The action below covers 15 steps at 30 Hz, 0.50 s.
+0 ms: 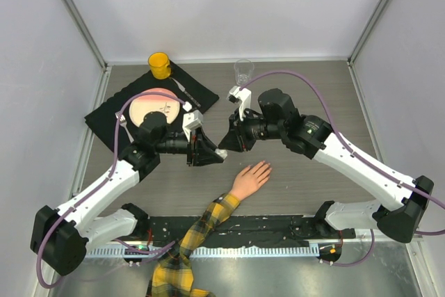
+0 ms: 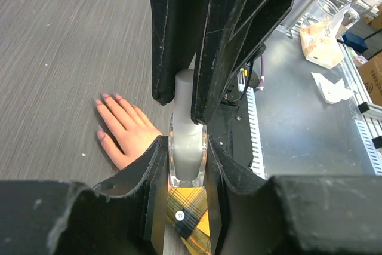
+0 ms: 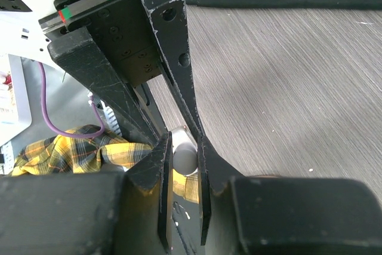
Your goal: Paint the nails
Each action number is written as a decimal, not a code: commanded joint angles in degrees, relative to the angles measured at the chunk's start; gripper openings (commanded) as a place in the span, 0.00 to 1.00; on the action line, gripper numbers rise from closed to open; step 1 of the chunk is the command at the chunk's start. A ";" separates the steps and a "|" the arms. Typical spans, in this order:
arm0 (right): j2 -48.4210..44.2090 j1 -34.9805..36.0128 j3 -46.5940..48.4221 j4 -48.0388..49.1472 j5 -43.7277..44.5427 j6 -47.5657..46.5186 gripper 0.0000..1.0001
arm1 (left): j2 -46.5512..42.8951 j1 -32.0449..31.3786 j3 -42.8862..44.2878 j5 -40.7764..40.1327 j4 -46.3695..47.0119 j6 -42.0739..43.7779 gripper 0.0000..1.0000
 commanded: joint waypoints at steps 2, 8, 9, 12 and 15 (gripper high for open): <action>-0.05 0.58 2.46 2.99 1.49 -0.45 0.01 | 0.30 0.08 2.55 3.10 1.03 -1.00 0.31; 0.04 0.84 2.46 3.35 2.72 -0.54 0.01 | 0.47 -0.01 2.64 3.54 0.86 -1.18 0.36; 0.03 0.84 2.37 3.26 2.98 -0.54 0.01 | 0.47 -0.01 2.64 3.72 0.86 -1.18 0.36; -0.14 0.93 2.29 3.26 3.25 -0.45 0.01 | 0.65 -0.01 2.73 4.16 0.77 -1.09 0.32; -0.49 0.93 2.37 3.26 4.30 -0.54 0.01 | 1.26 -0.18 3.25 4.42 -0.19 -0.57 0.32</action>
